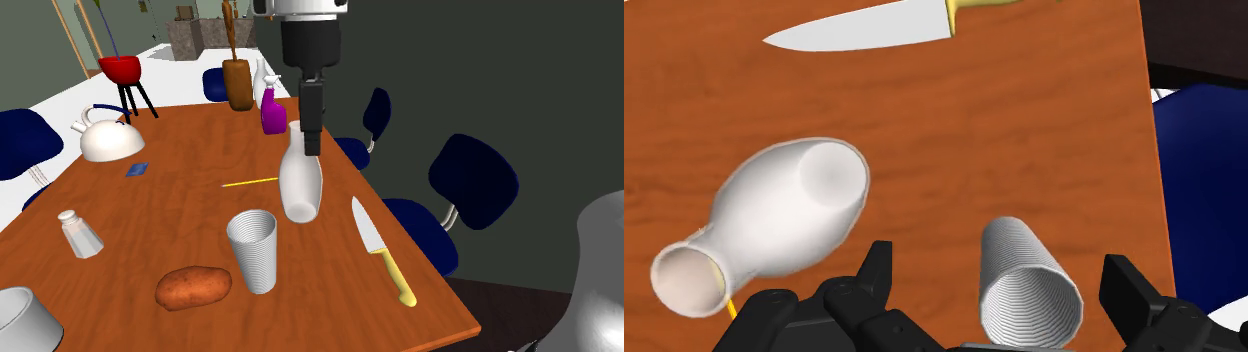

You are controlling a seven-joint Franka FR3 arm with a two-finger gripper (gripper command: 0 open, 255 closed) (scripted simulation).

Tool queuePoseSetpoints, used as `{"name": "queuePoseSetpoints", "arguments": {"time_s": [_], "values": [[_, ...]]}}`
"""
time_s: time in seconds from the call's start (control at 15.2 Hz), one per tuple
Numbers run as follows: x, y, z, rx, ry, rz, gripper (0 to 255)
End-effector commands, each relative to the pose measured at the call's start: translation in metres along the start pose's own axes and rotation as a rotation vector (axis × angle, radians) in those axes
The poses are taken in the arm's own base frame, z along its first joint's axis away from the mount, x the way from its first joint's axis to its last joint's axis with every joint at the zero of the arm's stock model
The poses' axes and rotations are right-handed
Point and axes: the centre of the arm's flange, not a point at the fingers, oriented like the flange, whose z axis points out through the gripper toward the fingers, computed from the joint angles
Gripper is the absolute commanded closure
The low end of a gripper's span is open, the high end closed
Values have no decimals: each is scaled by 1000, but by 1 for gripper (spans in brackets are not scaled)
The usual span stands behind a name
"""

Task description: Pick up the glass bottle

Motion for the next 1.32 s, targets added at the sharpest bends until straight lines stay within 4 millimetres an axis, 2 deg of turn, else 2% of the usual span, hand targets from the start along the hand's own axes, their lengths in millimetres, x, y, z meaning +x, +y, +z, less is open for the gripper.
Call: {"name": "queuePoseSetpoints", "arguments": {"time_s": [0.0,0.66,0.73,1.25], "values": [[6,25,4,-2,-5,-6,0],[42,151,24,-7,-28,-28,0],[44,157,25,-7,-29,-29,0],[45,158,65,-7,-29,-29,0]]}}
